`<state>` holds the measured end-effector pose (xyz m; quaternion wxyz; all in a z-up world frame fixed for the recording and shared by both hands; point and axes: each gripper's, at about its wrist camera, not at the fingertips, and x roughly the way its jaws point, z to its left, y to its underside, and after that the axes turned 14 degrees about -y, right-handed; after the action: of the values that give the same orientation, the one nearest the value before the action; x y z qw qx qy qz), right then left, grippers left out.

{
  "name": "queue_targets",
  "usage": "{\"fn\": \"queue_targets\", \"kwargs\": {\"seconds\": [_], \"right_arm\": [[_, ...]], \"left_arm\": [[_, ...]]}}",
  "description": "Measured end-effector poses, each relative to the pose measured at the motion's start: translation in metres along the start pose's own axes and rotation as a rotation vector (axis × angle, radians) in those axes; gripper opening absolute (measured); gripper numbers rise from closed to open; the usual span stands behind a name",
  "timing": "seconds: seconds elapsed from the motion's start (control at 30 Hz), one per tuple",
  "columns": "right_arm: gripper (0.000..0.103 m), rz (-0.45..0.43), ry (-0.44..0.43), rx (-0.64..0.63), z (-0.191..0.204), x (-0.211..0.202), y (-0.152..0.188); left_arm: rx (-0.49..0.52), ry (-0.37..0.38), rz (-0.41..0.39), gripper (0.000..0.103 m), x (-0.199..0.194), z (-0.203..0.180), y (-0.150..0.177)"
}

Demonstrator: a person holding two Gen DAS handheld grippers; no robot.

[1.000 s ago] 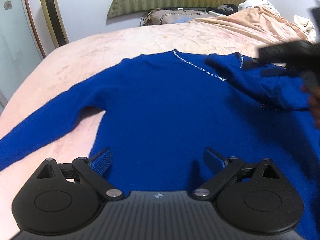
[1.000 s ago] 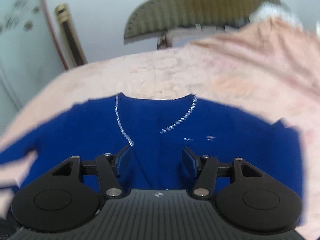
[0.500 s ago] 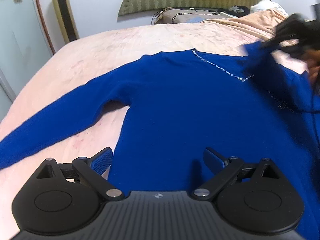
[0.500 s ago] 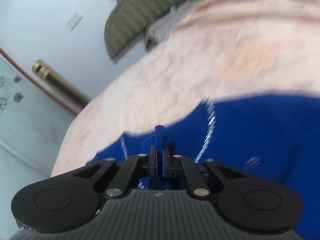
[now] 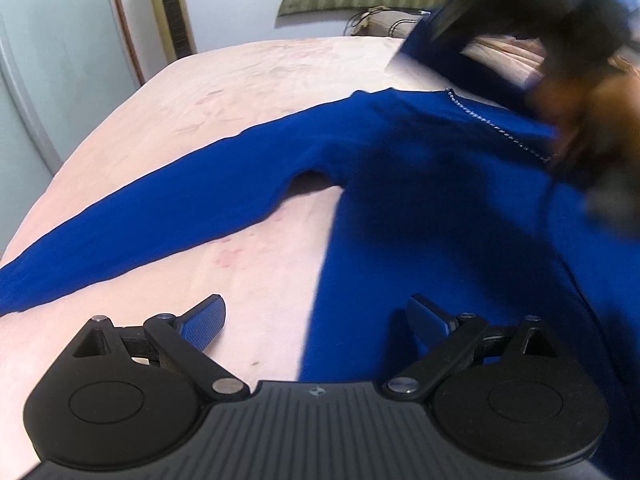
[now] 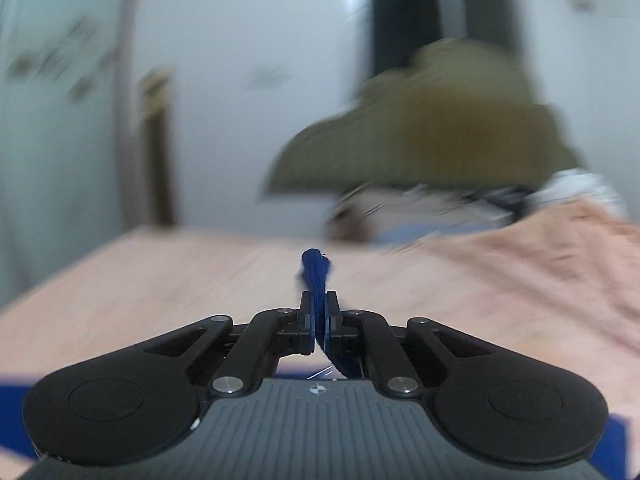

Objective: Fold small clothes
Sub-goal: 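Fold the held side over the sweater body and open the right gripper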

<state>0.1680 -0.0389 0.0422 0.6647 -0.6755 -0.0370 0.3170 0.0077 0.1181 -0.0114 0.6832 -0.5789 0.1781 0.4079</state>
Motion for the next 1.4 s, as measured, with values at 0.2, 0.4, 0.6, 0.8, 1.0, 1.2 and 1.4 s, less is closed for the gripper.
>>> {"fn": "queue_targets", "kwargs": {"seconds": [0.2, 0.4, 0.6, 0.8, 1.0, 1.2, 1.4], "right_arm": [[0.016, 0.234, -0.114, -0.019, 0.074, 0.076, 0.06], [0.038, 0.231, -0.266, 0.063, 0.06, 0.045, 0.049], [0.04, 0.091, 0.024, 0.215, -0.028, -0.068, 0.054], [0.049, 0.082, 0.469, 0.17, -0.099, -0.186, 0.103], [0.055, 0.337, 0.378, -0.138, -0.068, -0.201, 0.156], [0.054, 0.367, 0.525, -0.426, -0.053, -0.158, 0.166], [0.003, 0.354, 0.534, -0.44, -0.073, -0.152, 0.171]], "left_arm": [[-0.015, -0.012, 0.007, 0.098, 0.005, 0.01, 0.001], [-0.055, 0.0, 0.03, 0.098, 0.016, 0.019, -0.003], [-0.071, -0.006, 0.014, 0.098, 0.014, 0.026, -0.005], [-0.075, 0.003, 0.039, 0.098, 0.019, 0.017, -0.011], [-0.021, 0.042, 0.03, 0.098, 0.006, -0.02, -0.017], [0.089, 0.005, -0.037, 0.098, -0.018, -0.054, -0.014], [0.116, -0.005, -0.038, 0.098, -0.023, -0.066, -0.015]]}}
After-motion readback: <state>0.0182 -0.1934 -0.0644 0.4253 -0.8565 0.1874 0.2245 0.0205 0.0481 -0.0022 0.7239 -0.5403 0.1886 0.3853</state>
